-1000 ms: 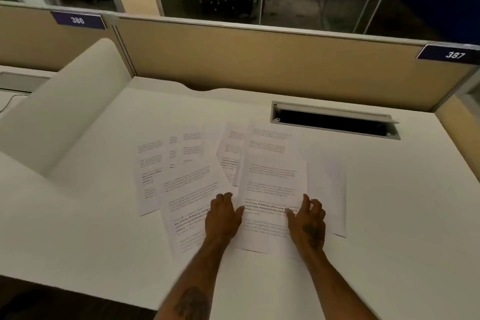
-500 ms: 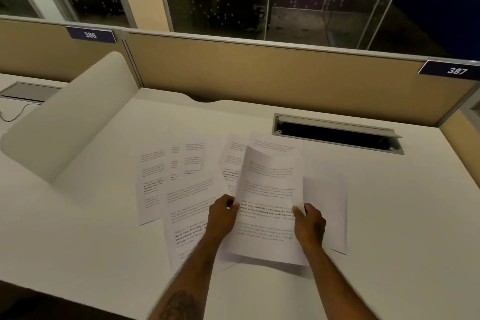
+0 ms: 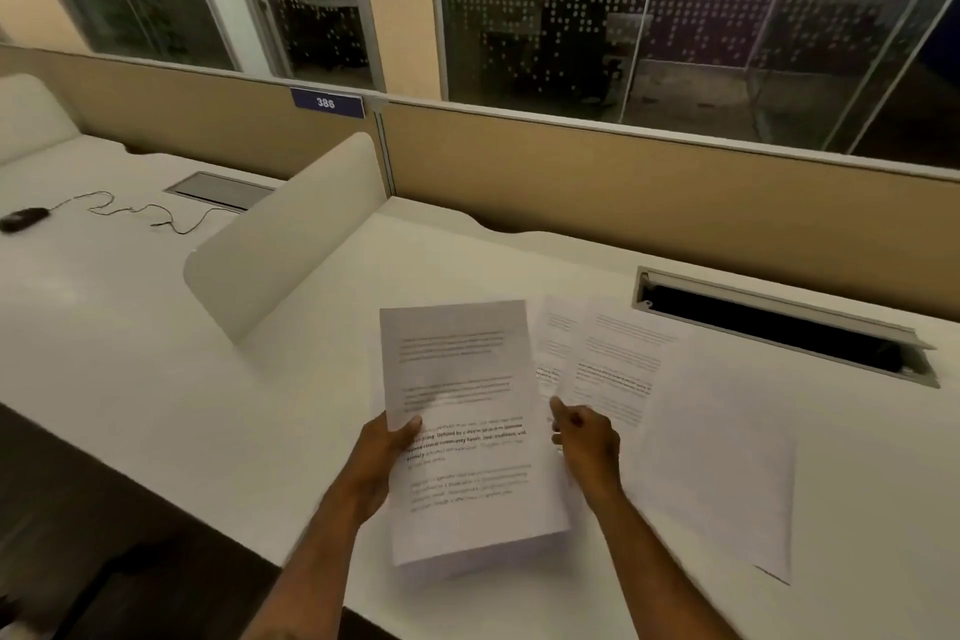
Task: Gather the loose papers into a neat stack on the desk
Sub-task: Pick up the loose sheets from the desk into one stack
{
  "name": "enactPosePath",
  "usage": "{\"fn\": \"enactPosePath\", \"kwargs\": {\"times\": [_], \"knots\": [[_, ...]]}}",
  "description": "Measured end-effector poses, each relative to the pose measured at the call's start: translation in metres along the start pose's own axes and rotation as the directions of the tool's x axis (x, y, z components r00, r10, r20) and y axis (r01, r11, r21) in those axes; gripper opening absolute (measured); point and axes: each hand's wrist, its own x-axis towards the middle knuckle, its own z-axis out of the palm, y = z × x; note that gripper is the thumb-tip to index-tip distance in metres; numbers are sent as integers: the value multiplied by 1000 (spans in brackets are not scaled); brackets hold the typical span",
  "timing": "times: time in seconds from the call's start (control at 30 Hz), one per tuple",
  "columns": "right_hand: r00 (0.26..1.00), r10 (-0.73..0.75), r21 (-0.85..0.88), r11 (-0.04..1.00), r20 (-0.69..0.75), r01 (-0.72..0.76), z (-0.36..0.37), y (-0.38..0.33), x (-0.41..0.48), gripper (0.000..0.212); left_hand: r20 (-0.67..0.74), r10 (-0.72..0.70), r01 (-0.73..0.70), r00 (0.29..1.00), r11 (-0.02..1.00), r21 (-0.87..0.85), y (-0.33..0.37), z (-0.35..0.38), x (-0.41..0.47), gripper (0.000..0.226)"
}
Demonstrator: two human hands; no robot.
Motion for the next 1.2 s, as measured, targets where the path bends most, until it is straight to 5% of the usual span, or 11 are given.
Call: {"fn": "enactPosePath", "kwargs": {"times": [0.07,0.17,0.27,0.43,0.7,0.9,1.2], "knots": [[999,-12,-257,966,-38,2,17,12,-2,35,-34,-4,4,999,1000,13,0,-29,-7,45],[1000,1,-557,831,-17,-10,36,28,-7,66,-83,-9,9,996,1000,0,4,-64,-16,50],[999,25,-636,771,-37,-43,50,31,-5,70,-92,-8,6,996,1000,-21,9,-85,-20,56],[980,197,-392,899,-31,-193,52,22,7,48,-107,-7,5,994,1000,-15,14,-101,-17,39],[993,-2,26,1000,-118,5,-28,-50,17,18,-116,19,-18,993,1000,13,38,-107,2,38],[988,-134,110,984,-72,142,-97,-92,1,15,-81,64,-60,995,997,48,52,-84,14,35],[996,-47,161,986,72,35,-8,-61,-10,24,82,65,-68,995,997,45,61,-18,19,33]]}}
